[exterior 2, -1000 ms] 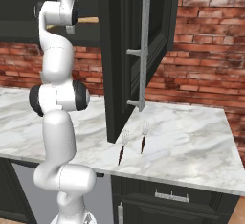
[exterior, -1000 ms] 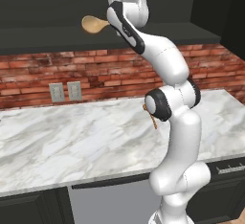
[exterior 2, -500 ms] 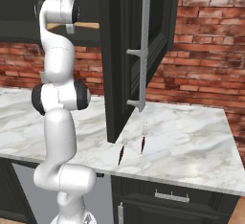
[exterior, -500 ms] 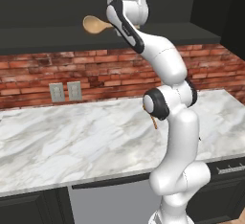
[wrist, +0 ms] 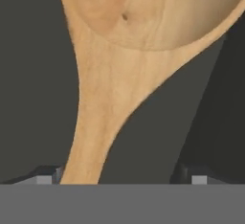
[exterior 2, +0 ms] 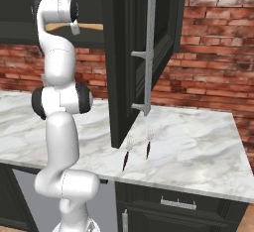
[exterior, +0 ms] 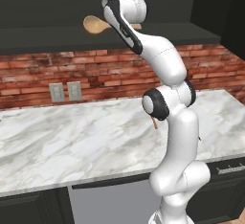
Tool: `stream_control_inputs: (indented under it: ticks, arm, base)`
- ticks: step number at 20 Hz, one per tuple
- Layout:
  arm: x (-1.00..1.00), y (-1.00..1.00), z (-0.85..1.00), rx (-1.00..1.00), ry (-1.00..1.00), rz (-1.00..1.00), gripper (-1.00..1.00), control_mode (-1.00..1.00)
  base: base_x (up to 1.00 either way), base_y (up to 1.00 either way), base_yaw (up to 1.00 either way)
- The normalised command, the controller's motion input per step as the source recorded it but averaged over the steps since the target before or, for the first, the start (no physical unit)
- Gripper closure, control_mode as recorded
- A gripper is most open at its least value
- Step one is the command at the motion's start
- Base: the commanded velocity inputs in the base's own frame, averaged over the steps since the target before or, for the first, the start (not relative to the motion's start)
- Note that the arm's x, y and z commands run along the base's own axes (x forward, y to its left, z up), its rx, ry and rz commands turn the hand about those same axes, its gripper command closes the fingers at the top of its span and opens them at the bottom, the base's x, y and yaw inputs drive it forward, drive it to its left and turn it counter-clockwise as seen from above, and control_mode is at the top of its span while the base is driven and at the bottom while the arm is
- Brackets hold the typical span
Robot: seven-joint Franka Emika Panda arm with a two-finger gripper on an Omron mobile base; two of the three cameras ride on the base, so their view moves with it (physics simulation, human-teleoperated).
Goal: Organize the utensils by type. Pick up the wooden spoons from the counter and place them in the open cabinet. Then pick up the metallic utensils from the counter and place them in the open drawer.
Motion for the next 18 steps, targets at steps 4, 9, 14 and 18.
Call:
stream_control_inputs:
  ticks: [4, 9, 14, 18]
  arm:
    - [-0.20, 0.00, -0.11, -0.26, -0.16, 0.12, -1.00, -1.00]
    - [-0.25, -0.02, -0.11, -0.20, -0.17, 0.05, -1.00, -1.00]
    - [-0.25, -0.03, -0.15, -0.14, -0.14, 0.02, -1.00, -1.00]
    - [-0.24, 0.00, -0.20, -0.08, -0.06, 0.00, -1.00, -1.00]
  base:
    - [0.00, 0.00, 0.00]
    - [0.00, 0.00, 0.00]
    - [0.00, 0.00, 0.00]
    - [0.00, 0.00, 0.00]
